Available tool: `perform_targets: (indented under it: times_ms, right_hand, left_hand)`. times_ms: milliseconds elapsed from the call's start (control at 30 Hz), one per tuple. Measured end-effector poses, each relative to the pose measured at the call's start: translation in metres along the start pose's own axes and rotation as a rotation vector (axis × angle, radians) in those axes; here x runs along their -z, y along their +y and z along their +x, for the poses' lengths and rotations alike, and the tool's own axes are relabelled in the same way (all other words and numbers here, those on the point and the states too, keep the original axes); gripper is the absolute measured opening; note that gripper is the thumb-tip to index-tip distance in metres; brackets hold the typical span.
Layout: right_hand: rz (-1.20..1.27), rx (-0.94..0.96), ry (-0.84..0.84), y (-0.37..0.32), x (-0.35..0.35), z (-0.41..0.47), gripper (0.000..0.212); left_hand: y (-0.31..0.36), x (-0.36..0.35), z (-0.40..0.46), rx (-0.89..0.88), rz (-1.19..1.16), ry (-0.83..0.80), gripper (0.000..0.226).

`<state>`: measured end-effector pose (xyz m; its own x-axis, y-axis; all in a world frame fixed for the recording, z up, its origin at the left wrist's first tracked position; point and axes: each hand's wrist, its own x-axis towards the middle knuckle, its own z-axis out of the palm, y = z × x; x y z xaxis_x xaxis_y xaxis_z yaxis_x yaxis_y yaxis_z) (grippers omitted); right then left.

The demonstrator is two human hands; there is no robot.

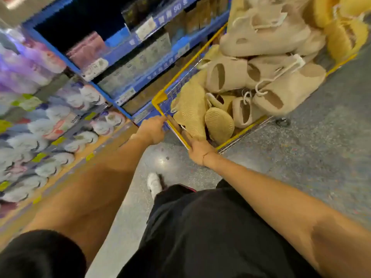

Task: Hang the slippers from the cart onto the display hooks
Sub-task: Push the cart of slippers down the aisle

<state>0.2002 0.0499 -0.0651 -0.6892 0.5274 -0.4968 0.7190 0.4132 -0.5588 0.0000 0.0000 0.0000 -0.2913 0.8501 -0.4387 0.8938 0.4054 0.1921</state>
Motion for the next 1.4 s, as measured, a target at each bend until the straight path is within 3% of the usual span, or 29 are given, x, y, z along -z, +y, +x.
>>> perform_targets:
  times_ms: [167, 367, 533, 667, 833, 900, 1067, 1233, 1400]
  right_hand:
    - [-0.022, -0.254, 0.221, -0.023, -0.025, 0.015, 0.045]
    - [-0.093, -0.566, 0.37, -0.045, -0.057, 0.022, 0.049]
    - [-0.046, -0.5, 0.529, -0.034, -0.078, 0.018, 0.062]
    - [-0.009, -0.54, 0.493, -0.033, -0.078, 0.02, 0.064]
    - [-0.014, -0.562, 0.598, -0.031, -0.078, 0.009, 0.034]
    - [-0.016, -0.551, 0.62, -0.021, -0.077, 0.005, 0.031]
    - [-0.023, -0.511, 0.648, 0.021, -0.065, 0.001, 0.04]
    - [-0.035, -0.552, 0.604, 0.062, -0.03, 0.005, 0.056]
    - [-0.058, -0.555, 0.59, 0.126, 0.015, 0.012, 0.066]
  left_hand:
    - [-0.041, 0.013, 0.054, -0.288, 0.118, -0.018, 0.046]
    - [-0.085, -0.002, 0.105, -0.683, 0.283, -0.085, 0.038]
    - [-0.09, -0.012, 0.13, -0.766, 0.311, -0.066, 0.033]
    - [-0.095, -0.018, 0.153, -0.697, 0.405, -0.088, 0.048]
    - [-0.09, -0.025, 0.156, -0.821, 0.384, -0.065, 0.048]
    - [-0.083, -0.029, 0.156, -0.838, 0.373, -0.078, 0.051]
    - [-0.056, -0.037, 0.169, -0.875, 0.336, -0.044, 0.049]
    - [-0.005, -0.029, 0.196, -0.859, 0.316, -0.158, 0.042]
    - [0.052, -0.028, 0.239, -0.874, 0.276, -0.096, 0.041]
